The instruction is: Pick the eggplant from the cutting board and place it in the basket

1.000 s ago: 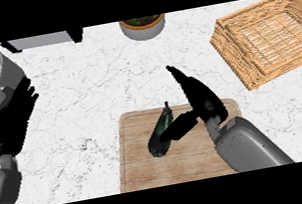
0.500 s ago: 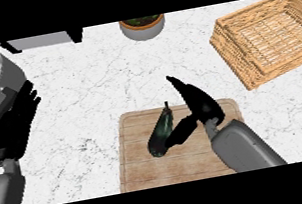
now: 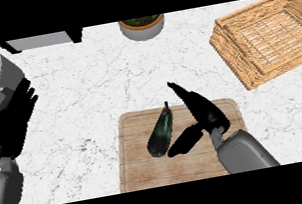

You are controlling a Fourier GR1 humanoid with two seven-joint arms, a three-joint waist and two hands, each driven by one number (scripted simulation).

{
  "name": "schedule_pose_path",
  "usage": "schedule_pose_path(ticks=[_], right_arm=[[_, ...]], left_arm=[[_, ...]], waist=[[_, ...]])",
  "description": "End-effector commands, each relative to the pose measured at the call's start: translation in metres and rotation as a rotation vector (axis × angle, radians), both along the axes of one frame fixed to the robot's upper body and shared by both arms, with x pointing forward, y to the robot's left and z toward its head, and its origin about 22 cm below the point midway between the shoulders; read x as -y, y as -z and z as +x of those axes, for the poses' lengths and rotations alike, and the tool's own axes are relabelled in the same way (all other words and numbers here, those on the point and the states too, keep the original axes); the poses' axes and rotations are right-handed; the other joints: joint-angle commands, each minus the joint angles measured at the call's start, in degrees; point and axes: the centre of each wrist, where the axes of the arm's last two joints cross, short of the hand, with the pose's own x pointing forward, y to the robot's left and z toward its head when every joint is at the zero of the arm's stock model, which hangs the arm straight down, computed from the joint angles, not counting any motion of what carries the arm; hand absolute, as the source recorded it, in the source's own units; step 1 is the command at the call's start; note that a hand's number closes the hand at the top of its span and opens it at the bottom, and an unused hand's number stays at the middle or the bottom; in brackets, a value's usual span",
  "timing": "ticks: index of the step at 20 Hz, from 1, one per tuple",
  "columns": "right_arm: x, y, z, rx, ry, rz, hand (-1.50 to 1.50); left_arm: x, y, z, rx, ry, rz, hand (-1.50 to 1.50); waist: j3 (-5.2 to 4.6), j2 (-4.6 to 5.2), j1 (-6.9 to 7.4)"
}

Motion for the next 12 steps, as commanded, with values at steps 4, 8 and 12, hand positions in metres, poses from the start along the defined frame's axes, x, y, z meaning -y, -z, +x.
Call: schedule_pose_path(ticks=[4, 8, 12], right_arm=[[0.01, 0.001, -0.003, 0.025, -0.035, 0.042, -1.5], [-0.02, 0.004, -0.009, 0.009, -0.014, -0.035, -1.5], [-0.023, 0.007, -0.016, -0.016, -0.034, -0.093, -1.5]], left_arm=[[0.001, 0.002, 0.001, 0.006, -0.005, 0.007, 0.0], [0.001, 0.021, -0.001, -0.007, 0.014, 0.015, 0.0], [0.004, 0.023, -0.014, -0.005, 0.003, 0.014, 0.0]], waist=[[0.0, 0.0, -0.02], [0.0, 0.04, 0.02], [-0.01, 0.02, 0.06]])
